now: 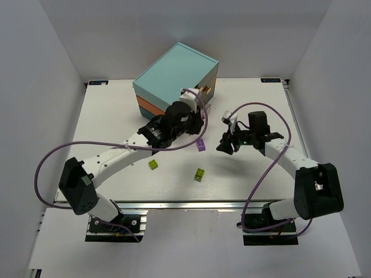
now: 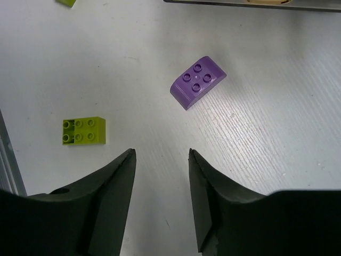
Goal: Sort the legos into containers by color
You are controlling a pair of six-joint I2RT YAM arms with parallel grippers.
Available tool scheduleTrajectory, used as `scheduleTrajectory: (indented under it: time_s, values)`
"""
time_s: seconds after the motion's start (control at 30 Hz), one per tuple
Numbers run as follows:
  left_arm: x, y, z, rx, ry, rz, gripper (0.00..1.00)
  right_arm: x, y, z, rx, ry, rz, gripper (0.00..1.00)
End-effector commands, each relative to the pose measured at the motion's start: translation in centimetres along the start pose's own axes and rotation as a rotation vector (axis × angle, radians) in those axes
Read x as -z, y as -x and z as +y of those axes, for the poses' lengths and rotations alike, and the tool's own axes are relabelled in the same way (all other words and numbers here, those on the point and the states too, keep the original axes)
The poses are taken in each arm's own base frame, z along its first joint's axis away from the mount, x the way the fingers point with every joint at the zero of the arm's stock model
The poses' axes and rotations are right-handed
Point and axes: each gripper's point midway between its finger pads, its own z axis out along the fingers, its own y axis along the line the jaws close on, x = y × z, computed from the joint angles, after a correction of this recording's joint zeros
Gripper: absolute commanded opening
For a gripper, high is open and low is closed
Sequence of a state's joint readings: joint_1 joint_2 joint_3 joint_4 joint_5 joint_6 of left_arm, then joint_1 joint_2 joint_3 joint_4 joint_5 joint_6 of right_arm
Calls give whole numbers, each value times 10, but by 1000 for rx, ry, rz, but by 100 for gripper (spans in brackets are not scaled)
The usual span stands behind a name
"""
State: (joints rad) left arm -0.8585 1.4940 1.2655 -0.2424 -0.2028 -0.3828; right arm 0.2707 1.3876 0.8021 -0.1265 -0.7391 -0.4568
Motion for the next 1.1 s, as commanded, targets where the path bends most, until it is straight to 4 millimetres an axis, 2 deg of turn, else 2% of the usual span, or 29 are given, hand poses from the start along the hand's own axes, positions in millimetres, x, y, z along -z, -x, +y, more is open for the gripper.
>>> scheduleTrajectory:
  time_s: [0.0,0.17,0.2,0.27,0.37,0.43,0.5,0.53,0.67,0.73,0.87,0.97,1.0,1.07]
  values:
    - [-7,29,19,-63,97,-48,7,5,9,5,68,11,-23,53]
    - [-26,53,49,-114,206,-95,14,2,10,10,95,41,-29,56]
    - [-34,48,53,-134,228,-80,14,1,11,10,97,41,-31,57]
    - [-41,52,67,-143,263,-77,15,-2,11,10,94,42,-26,57]
    - [-55,47,75,-172,287,-46,18,-10,14,10,88,32,-17,57]
    - [-63,41,85,-178,321,-25,31,-12,16,5,78,5,-5,58]
    - [-65,43,86,-180,330,-21,42,-18,15,4,68,-6,10,60]
    - [-66,43,92,-178,350,-19,54,-20,17,2,59,-16,14,61]
    - [-66,49,89,-165,341,-26,70,-31,11,0,-33,-52,55,66]
    - [-62,53,86,-152,332,-37,74,-38,10,-4,-43,-90,65,68]
    - [-40,73,79,-97,312,-93,75,-53,12,-19,-101,-208,73,70]
    - [-10,87,75,-27,298,-157,75,-68,13,-23,-192,-255,73,70]
    - [9,89,72,-9,282,-181,76,-73,14,-20,-235,-269,67,70]
    - [27,90,75,40,289,-206,76,-84,13,-22,-229,-300,63,71]
